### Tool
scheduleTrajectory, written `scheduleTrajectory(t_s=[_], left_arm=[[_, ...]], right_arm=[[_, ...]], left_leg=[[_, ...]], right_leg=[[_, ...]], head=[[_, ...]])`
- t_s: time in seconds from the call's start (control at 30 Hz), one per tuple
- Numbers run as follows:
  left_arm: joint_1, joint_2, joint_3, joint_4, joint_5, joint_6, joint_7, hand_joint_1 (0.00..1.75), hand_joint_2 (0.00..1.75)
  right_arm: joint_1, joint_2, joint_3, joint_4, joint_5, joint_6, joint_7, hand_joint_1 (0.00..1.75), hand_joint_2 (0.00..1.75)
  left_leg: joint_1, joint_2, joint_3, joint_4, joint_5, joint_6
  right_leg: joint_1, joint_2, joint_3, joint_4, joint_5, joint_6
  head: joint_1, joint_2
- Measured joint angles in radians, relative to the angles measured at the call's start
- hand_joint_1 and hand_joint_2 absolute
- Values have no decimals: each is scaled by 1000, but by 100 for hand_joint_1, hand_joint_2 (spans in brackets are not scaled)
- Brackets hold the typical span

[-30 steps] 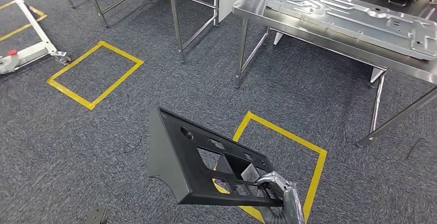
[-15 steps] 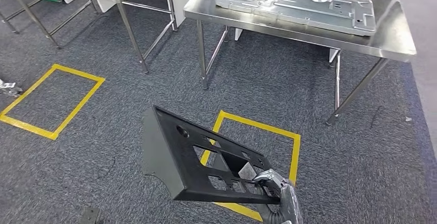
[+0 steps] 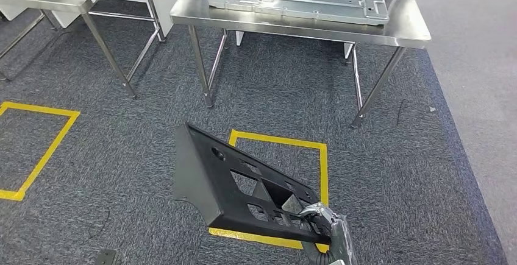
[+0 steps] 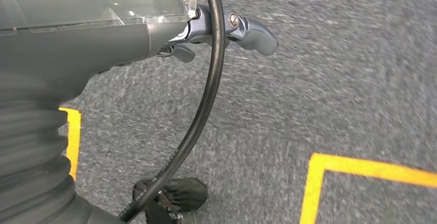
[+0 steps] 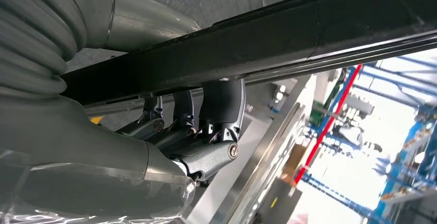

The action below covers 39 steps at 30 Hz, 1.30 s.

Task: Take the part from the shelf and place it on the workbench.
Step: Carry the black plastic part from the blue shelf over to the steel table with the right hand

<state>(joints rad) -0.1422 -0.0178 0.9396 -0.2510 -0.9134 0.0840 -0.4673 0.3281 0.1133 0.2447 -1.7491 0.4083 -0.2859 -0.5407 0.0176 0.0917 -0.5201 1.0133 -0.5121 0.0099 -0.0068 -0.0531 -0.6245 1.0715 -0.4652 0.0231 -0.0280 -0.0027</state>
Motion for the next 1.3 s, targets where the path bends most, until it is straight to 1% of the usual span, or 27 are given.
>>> scheduleTrajectory(t_s=[0.07, 0.13, 0.17, 0.2, 0.27, 0.3, 0.33, 0.37, 0.4, 0.47, 0.53, 0.57, 0.67, 0.73, 0.77, 0.83, 0.87, 0.9, 0.93, 1.0, 1.03, 1.07, 1.13, 1.2, 1.23, 1.27, 1.3], left_arm=[[1, 0, 0, 0, -1, -6, -1, 0, 175], [1, 0, 0, 0, -1, -9, -3, 0, 175], [0, -1, 0, 0, -2, -10, -4, 0, 175], [1, -1, 0, 0, -3, -10, -5, 0, 175], [7, 0, 1, 0, -6, -11, -7, 0, 175], [12, 1, 2, 0, -7, -11, -7, 0, 175], [18, 2, 2, 0, -9, -12, -7, 0, 175], [23, 2, 2, 0, -11, -12, -6, 0, 175], [26, 3, 2, 0, -13, -13, -4, 0, 175], [28, 4, 2, 0, -17, -12, -3, 0, 175], [28, 5, 2, 0, -19, -12, -2, 0, 175], [29, 5, 3, 0, -19, -11, -2, 0, 175], [33, 5, 3, 0, -27, -10, -2, 0, 175], [34, 5, 3, 0, -33, -10, -2, 0, 175], [35, 5, 3, 0, -34, -10, -2, 0, 175], [41, 6, 4, 0, -36, -9, -4, 0, 175], [46, 6, 4, 0, -38, -9, -5, 0, 175], [50, 6, 4, 0, -40, -9, -5, 0, 175], [54, 6, 5, 0, -42, -9, -6, 0, 175], [61, 6, 5, 0, -46, -8, -6, 0, 175], [63, 6, 5, 0, -48, -8, -6, 0, 175], [64, 6, 5, 0, -48, -8, -6, 0, 175], [66, 7, 5, 0, -50, -7, -6, 0, 175], [67, 7, 5, 0, -52, -6, -8, 0, 175], [68, 7, 5, 0, -52, -5, -9, 0, 175], [68, 8, 6, 0, -53, -4, -10, 0, 175], [70, 8, 6, 0, -53, -3, -10, 0, 175]], right_arm=[[-1, 0, 2, 1, -2, 0, 3, 175, 175], [0, 0, 3, 2, -2, -2, 5, 175, 175], [1, 0, 4, 3, 1, -5, 6, 175, 175], [1, 0, 6, 3, 6, -11, 8, 175, 175], [-1, 0, 11, 5, 17, -23, 14, 175, 175], [-2, 0, 14, 6, 21, -30, 17, 175, 175], [-1, 0, 17, 8, 26, -36, 20, 175, 175], [0, 0, 20, 10, 30, -42, 22, 175, 175], [1, 0, 22, 12, 33, -49, 25, 175, 175], [2, 0, 29, 15, 39, -60, 28, 175, 175], [2, 0, 36, 16, 41, -70, 31, 175, 175], [2, 0, 39, 16, 42, -74, 33, 175, 175], [4, 0, 45, 16, 47, -91, 45, 175, 175], [4, -1, 48, 15, 51, -104, 55, 175, 175], [5, -1, 50, 16, 52, -109, 59, 175, 175], [6, -1, 52, 21, 52, -116, 64, 175, 175], [7, -1, 53, 25, 52, -118, 66, 175, 175], [9, -1, 54, 31, 51, -121, 68, 175, 175], [11, -1, 56, 36, 51, -123, 70, 175, 175], [12, -1, 59, 46, 50, -127, 71, 175, 175], [12, -1, 61, 49, 49, -128, 71, 175, 175], [12, -1, 62, 53, 48, -130, 71, 175, 175], [14, -2, 65, 60, 42, -133, 73, 175, 175], [16, -2, 66, 68, 36, -137, 78, 175, 175], [16, -2, 67, 71, 34, -140, 80, 175, 175], [15, -1, 68, 73, 33, -142, 82, 175, 175], [15, -1, 68, 76, 32, -144, 82, 175, 175]], left_leg=[[-3, 18, 9, -3, -7, -11], [-3, 31, 19, -8, -12, -23], [-2, 22, 22, -3, -19, -28], [0, 0, 17, 18, -34, -32], [3, -58, -31, 123, -90, -37], [4, -74, -69, 194, -119, -39], [4, -81, -103, 251, -133, -40], [4, -84, -124, 277, -127, -41], [4, -84, -128, 267, -101, -41], [4, -85, -92, 155, -18, -37], [1, -89, -54, 54, 22, -28], [-1, -90, -47, 32, 22, -23], [-1, -90, -43, 21, 18, -4], [3, -88, -37, 14, 20, 8], [4, -86, -34, 12, 19, 12], [3, -83, -30, 12, 14, 17], [3, -81, -26, 12, 10, 17], [3, -81, -22, 12, 6, 17], [3, -80, -15, 12, 1, 15], [2, -81, 0, 11, -12, 9], [1, -81, 5, 12, -18, 4], [-1, -80, 8, 10, -24, -2], [-4, -79, 15, 3, -31, -14], [-2, -78, 25, 6, -42, -24], [-1, -79, 20, 28, -54, -28], [0, -81, -1, 76, -76, -31], [1, -82, -37, 144, -101, -33]], right_leg=[[9, -17, 24, -46, 5, -14], [8, 4, 26, -50, 7, -25], [5, 12, 31, -56, 9, -31], [1, 20, 36, -63, 11, -38], [-1, 34, 42, -70, 11, -48], [0, 43, 43, -69, 9, -52], [2, 52, 45, -69, 7, -54], [3, 60, 47, -68, 5, -54], [4, 67, 50, -66, 2, -54], [4, 77, 56, -59, -7, -49], [7, 85, 55, -48, -17, -39], [8, 87, 52, -43, -20, -34], [9, 86, 50, -40, -25, -19], [7, 74, 33, 1, -50, -7], [4, 68, 7, 52, -76, -1], [0, 63, -66, 183, -128, 7], [-2, 62, -95, 226, -135, 9], [-4, 60, -106, 235, -121, 10], [-5, 59, -97, 204, -90, 9], [-5, 52, -40, 77, -16, 2], [-3, 49, -14, 21, 3, -2], [0, 46, 2, -13, 8, -7], [4, 47, 10, -30, -3, -18], [0, 50, 24, -40, -8, -31], [-2, 52, 34, -47, -11, -38], [-3, 52, 45, -51, -15, -45], [-1, 53, 54, -53, -21, -50]], head=[[0, 0], [0, 0], [0, 0], [0, 0], [0, 0], [0, 0], [0, 0], [0, 0], [0, 0], [0, 0], [0, 0], [0, 0], [0, 0], [0, 0], [0, 0], [0, 0], [0, 0], [0, 0], [0, 0], [0, 0], [0, 0], [0, 0], [0, 0], [0, 0], [0, 0], [0, 0], [0, 0]])
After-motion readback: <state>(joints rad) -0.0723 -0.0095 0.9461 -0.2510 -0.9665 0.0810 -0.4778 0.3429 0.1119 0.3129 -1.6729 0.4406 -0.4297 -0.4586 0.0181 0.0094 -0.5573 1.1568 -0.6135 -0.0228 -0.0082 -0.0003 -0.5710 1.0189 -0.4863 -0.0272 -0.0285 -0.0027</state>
